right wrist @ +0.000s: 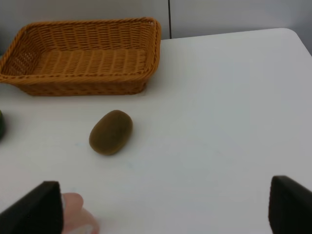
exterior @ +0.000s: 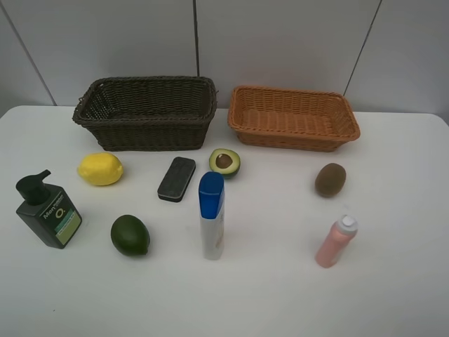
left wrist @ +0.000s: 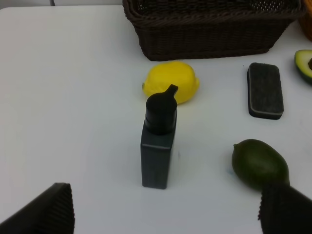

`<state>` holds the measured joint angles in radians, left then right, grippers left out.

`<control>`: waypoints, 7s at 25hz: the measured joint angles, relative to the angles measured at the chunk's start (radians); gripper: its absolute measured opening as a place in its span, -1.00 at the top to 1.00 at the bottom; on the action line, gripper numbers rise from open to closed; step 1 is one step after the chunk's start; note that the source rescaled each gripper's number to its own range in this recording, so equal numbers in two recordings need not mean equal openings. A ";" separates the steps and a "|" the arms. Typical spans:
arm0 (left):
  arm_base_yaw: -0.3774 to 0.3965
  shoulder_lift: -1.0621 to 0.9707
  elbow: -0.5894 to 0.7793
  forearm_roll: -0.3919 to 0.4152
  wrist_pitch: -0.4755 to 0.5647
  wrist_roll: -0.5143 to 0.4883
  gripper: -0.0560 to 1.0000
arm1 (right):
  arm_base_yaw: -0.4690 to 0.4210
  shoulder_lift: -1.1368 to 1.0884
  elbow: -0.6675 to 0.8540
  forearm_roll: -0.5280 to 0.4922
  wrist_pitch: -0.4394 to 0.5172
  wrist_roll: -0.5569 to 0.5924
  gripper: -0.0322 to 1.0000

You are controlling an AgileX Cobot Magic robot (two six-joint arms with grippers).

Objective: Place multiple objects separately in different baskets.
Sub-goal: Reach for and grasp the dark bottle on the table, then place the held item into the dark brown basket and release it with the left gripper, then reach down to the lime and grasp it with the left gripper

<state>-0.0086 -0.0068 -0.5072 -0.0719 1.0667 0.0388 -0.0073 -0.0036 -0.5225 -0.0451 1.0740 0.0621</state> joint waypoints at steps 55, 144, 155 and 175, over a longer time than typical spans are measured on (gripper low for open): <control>-0.011 1.635 -0.404 -0.011 -0.166 0.142 -0.98 | 0.000 0.000 0.000 0.000 -0.001 0.000 -1.00; -0.101 2.144 -1.339 0.167 -0.211 -0.226 -0.72 | 0.000 0.000 0.000 0.000 -0.001 0.000 -1.00; -0.101 2.090 -1.498 -0.038 0.133 -0.197 -0.72 | 0.000 0.000 0.000 0.000 -0.001 0.000 -1.00; -0.451 1.972 -0.929 -0.036 0.134 -0.215 -0.72 | 0.000 0.000 0.000 0.000 -0.001 0.000 -1.00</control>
<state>-0.4592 1.9654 -1.4361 -0.1079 1.2004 -0.1761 -0.0073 -0.0036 -0.5225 -0.0451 1.0733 0.0621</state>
